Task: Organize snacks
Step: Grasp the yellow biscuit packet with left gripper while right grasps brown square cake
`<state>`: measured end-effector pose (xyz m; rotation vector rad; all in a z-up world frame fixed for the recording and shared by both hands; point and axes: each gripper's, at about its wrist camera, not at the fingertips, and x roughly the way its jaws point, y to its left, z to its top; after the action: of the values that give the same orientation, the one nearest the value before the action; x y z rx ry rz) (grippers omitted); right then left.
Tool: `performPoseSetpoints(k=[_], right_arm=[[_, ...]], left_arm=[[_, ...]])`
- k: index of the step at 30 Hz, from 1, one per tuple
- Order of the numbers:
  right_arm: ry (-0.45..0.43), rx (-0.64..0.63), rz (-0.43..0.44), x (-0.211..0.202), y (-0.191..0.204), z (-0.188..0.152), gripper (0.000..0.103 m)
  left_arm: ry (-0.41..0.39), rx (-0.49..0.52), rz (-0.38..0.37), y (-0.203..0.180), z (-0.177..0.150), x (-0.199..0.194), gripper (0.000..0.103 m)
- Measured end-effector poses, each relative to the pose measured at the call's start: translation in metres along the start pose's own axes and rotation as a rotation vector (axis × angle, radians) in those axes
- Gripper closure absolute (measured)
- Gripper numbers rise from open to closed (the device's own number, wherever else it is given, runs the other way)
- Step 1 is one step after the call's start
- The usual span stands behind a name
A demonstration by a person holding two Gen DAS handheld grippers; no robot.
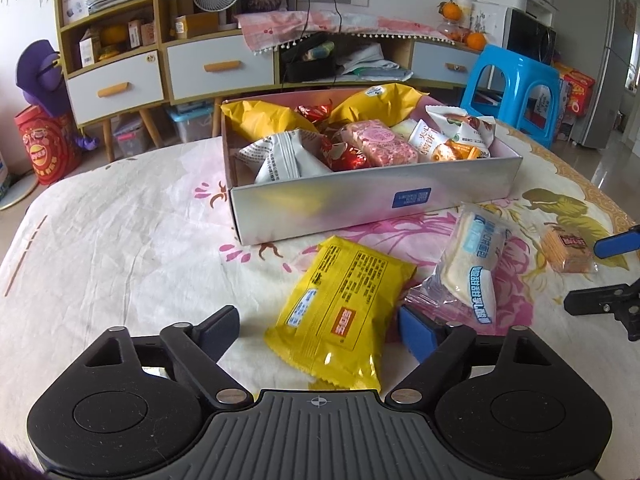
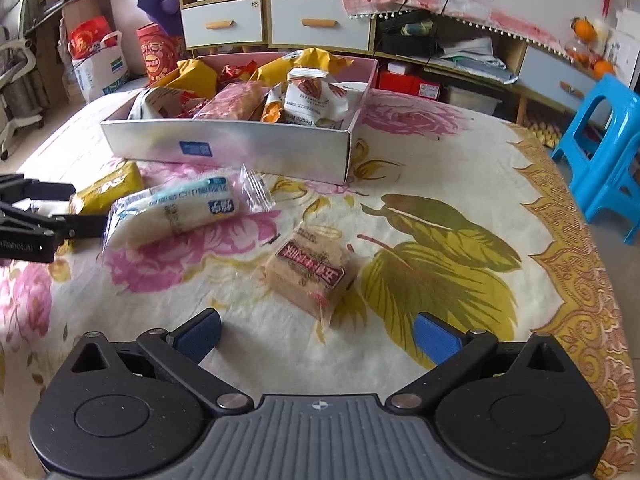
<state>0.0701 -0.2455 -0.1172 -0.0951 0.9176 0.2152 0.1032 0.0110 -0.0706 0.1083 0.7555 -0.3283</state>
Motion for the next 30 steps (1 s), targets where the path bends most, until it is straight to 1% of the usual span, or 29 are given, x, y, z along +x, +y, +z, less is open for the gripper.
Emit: performPoseSetpoints(k=[4, 6, 7, 9, 16, 18, 20, 21, 24, 25, 27, 29, 30], right_arm=[[-0.001, 0.014, -0.016, 0.005, 0.0, 0.006, 0.009], [-0.001, 0.021, -0.024, 0.008, 0.0, 0.01, 0.009], [-0.002, 0.024, -0.028, 0.008, 0.0, 0.01, 0.01], [-0.004, 0.025, -0.036, 0.01, 0.001, 0.012, 0.01], [-0.01, 0.008, -0.053, 0.01, 0.004, 0.015, 0.012], [-0.014, 0.002, -0.052, 0.01, 0.005, 0.016, 0.015], [-0.017, -0.001, -0.046, 0.009, 0.005, 0.017, 0.021], [-0.02, -0.003, -0.045, 0.009, 0.006, 0.017, 0.022], [-0.029, -0.015, -0.034, 0.006, 0.008, 0.018, 0.033], [-0.031, -0.019, -0.027, 0.006, 0.01, 0.019, 0.039], [-0.033, -0.031, -0.02, 0.004, 0.012, 0.019, 0.045], [-0.038, -0.044, -0.017, 0.002, 0.014, 0.019, 0.057], [-0.037, -0.047, -0.016, 0.001, 0.015, 0.02, 0.06]], left_arm=[[0.002, 0.004, 0.003, -0.002, 0.003, 0.003, 0.026], [0.0, 0.015, 0.002, -0.004, 0.004, 0.004, 0.035], [-0.001, 0.017, -0.001, -0.006, 0.005, 0.003, 0.038], [0.001, 0.019, -0.006, -0.008, 0.006, 0.003, 0.048], [0.017, 0.005, 0.006, -0.012, 0.007, -0.001, 0.054], [0.022, -0.005, 0.009, -0.013, 0.007, -0.002, 0.055], [0.027, -0.019, 0.01, -0.013, 0.008, -0.002, 0.055], [0.03, -0.026, 0.01, -0.012, 0.008, -0.003, 0.055], [0.04, -0.056, 0.01, -0.01, 0.008, -0.004, 0.055], [0.043, -0.066, 0.009, -0.009, 0.009, -0.005, 0.055], [0.046, -0.087, 0.005, -0.006, 0.009, -0.007, 0.055], [0.046, -0.104, 0.001, -0.004, 0.009, -0.01, 0.056], [0.046, -0.111, 0.0, -0.002, 0.009, -0.011, 0.056]])
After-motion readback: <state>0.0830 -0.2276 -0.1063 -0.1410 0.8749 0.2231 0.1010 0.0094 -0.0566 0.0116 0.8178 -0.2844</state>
